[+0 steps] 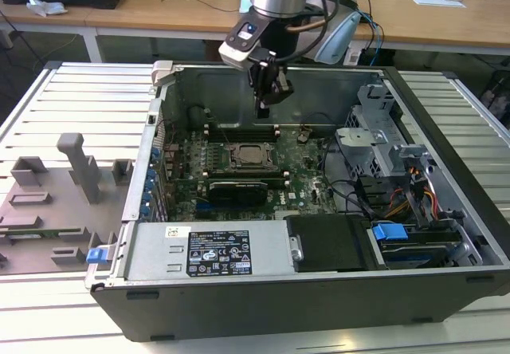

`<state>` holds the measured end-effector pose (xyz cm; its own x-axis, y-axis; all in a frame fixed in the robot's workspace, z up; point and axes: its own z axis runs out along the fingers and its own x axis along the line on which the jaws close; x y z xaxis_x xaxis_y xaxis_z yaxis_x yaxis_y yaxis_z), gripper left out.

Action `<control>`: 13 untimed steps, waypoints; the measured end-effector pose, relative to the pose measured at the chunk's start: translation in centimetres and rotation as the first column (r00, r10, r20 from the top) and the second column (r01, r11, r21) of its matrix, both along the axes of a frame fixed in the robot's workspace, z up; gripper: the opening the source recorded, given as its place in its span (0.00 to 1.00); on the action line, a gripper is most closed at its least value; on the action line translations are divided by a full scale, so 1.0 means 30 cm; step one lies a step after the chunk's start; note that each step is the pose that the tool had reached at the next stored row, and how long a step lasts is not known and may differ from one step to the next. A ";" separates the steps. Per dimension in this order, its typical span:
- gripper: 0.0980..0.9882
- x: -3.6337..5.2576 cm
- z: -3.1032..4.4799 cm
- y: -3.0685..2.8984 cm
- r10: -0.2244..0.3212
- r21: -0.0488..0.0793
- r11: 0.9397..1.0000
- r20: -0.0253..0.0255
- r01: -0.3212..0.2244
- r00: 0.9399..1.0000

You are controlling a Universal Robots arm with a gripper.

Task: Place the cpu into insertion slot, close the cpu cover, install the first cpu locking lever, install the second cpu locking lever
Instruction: 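Install the first cpu locking lever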

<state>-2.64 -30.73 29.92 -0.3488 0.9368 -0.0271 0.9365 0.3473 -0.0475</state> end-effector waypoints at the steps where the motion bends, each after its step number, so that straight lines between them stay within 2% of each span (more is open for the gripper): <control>1: 0.01 0.000 0.000 0.000 0.009 0.000 1.000 0.000 -0.009 1.000; 8: 0.01 0.000 0.000 0.000 0.092 0.000 0.996 0.000 -0.092 0.996; 9: 0.01 0.000 0.000 0.000 0.115 0.000 0.993 0.000 -0.115 0.993; 10: 0.01 0.000 0.000 0.000 0.156 0.000 0.988 0.000 -0.156 0.988; 13: 0.01 0.000 0.000 0.000 0.195 0.000 0.981 0.000 -0.195 0.981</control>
